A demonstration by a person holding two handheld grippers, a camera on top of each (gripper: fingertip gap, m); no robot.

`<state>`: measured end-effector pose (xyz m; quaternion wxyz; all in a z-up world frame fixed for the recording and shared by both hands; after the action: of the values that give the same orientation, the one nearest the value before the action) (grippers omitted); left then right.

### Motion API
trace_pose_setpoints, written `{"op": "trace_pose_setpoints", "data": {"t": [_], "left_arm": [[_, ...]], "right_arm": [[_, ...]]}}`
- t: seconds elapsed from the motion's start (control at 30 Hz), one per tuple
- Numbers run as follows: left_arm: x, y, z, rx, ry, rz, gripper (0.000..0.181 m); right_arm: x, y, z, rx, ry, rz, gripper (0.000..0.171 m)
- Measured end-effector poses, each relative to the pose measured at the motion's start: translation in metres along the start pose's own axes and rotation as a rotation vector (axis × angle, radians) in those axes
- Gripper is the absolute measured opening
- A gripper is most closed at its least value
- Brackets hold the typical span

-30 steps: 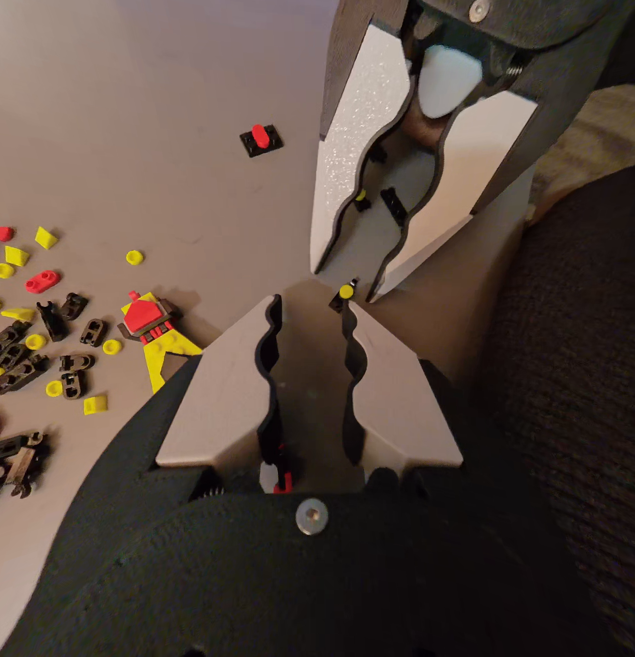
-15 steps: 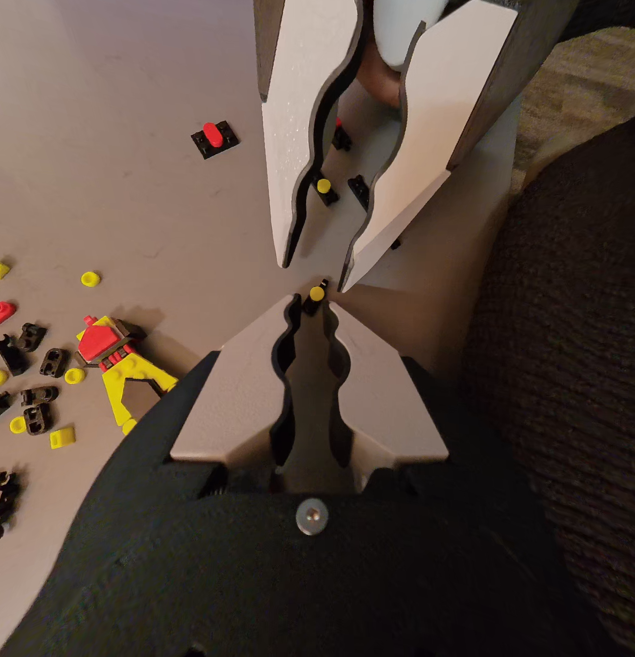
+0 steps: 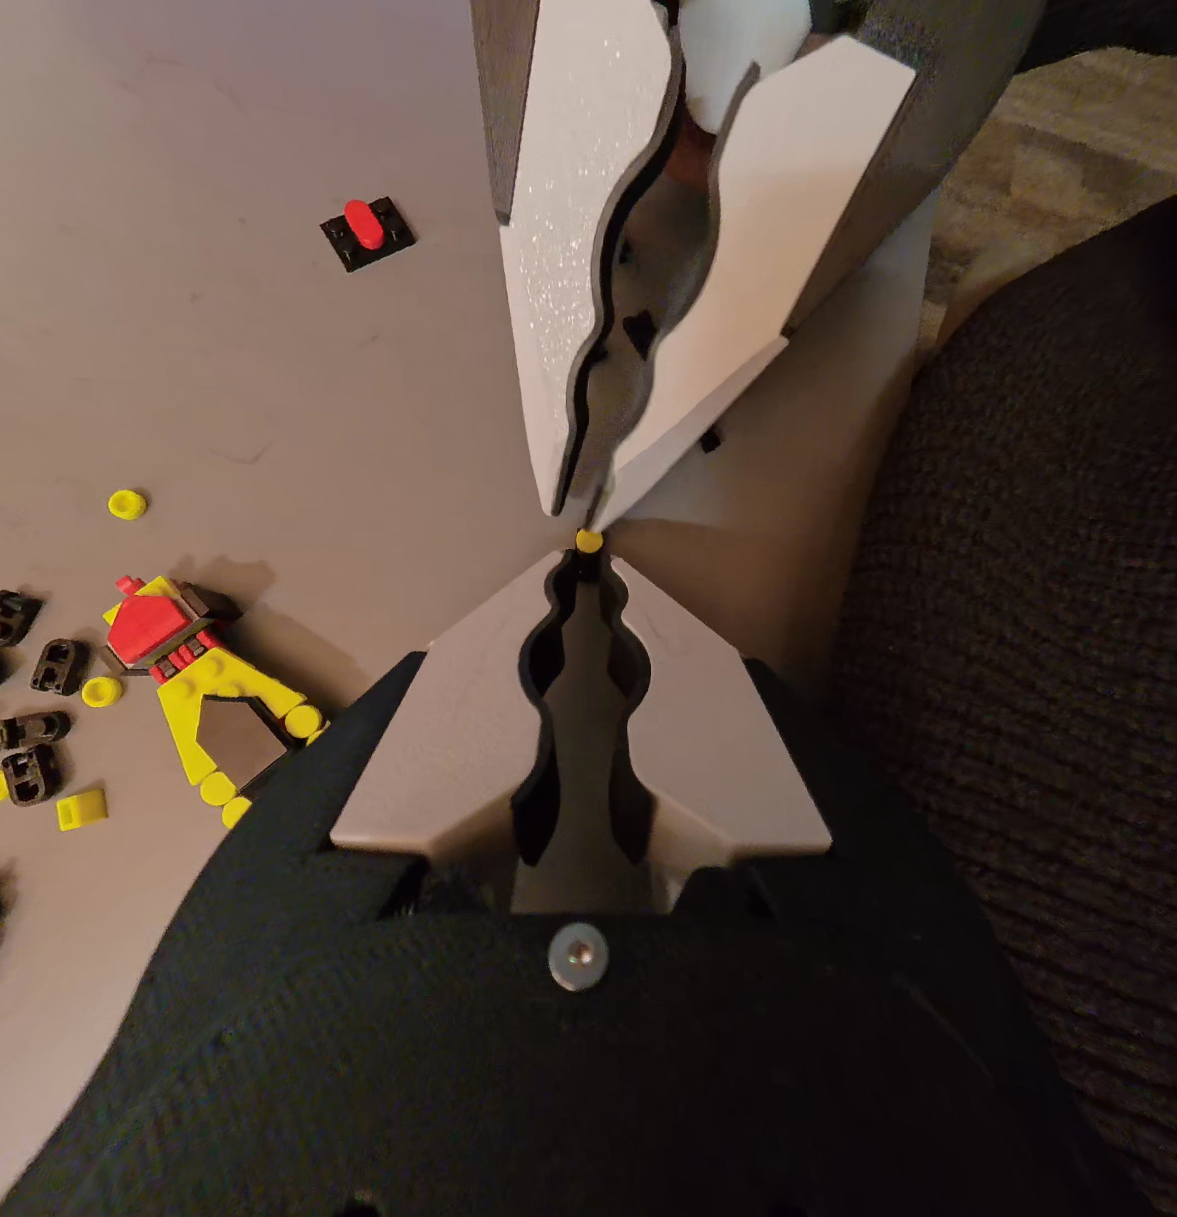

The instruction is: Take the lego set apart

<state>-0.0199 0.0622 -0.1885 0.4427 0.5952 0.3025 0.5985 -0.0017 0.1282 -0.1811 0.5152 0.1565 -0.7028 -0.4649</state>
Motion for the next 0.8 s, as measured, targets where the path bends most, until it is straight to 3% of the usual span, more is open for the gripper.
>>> {"op": "trace_pose_setpoints", "data": {"t": [0.07, 0.43, 0.63, 0.8], "left_arm": [[0.0006, 0.0000, 0.0004, 0.006, 0.005, -0.007, 0.003], [0.0009, -0.0011, 0.0006, -0.009, 0.036, -0.016, 0.005], [0.0008, -0.0012, 0.0013, -0.025, 0.039, -0.014, 0.005], [0.0005, -0.0013, 0.0017, -0.032, 0.036, -0.017, 0.005]], "right_arm": [[-0.0002, -0.0027, -0.0023, 0.032, -0.015, -0.009, 0.015], [-0.0008, -0.0061, -0.0040, 0.052, -0.010, -0.023, 0.004], [-0.0055, -0.0084, -0.0066, 0.084, 0.004, -0.045, 0.016], [-0.0039, -0.0075, -0.0053, 0.027, 0.053, -0.045, 0.007]]}}
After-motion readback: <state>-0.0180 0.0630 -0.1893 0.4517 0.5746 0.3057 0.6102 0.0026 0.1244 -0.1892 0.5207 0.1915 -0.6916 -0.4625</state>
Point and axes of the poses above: each gripper's, where its closed fingertips meet, y back along the fingers, x out of its top, z = x × y across the jaws, the point moved 5 cm from there along y, back along the fingers, and after that the axes turned 15 degrees about -z, right-handed, at the moved point
